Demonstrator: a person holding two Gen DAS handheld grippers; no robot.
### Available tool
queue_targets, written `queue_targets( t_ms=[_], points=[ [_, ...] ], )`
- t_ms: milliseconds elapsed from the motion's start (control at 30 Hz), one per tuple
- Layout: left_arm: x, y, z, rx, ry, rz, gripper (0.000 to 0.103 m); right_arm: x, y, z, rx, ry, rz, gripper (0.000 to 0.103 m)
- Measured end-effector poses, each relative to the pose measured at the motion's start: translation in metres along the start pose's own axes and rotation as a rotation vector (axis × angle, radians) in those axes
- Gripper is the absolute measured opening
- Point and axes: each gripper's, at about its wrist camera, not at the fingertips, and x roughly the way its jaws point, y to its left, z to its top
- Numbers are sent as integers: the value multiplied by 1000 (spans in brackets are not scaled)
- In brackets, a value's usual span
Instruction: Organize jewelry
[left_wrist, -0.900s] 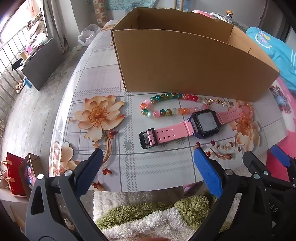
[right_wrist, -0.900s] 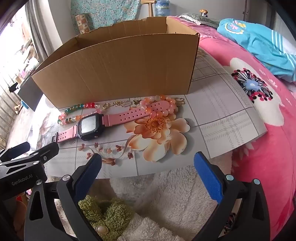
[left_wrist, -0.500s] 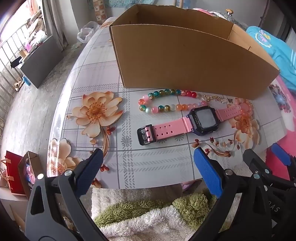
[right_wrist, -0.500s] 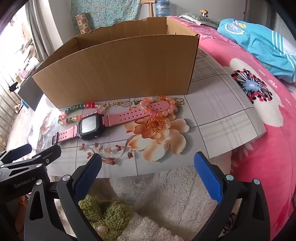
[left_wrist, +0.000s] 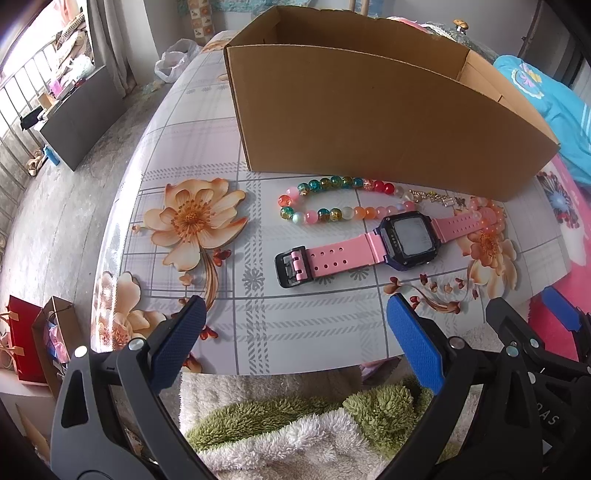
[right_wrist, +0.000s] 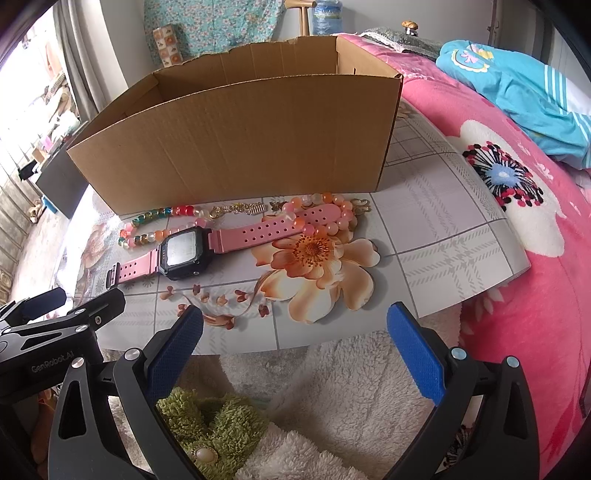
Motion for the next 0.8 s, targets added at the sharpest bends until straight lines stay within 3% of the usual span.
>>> queue_targets(
  t_ms=[800],
  points=[
    [1,1,3,-4,-7,10,94,-1,2,3,-3,-3,-5,97]
  ],
)
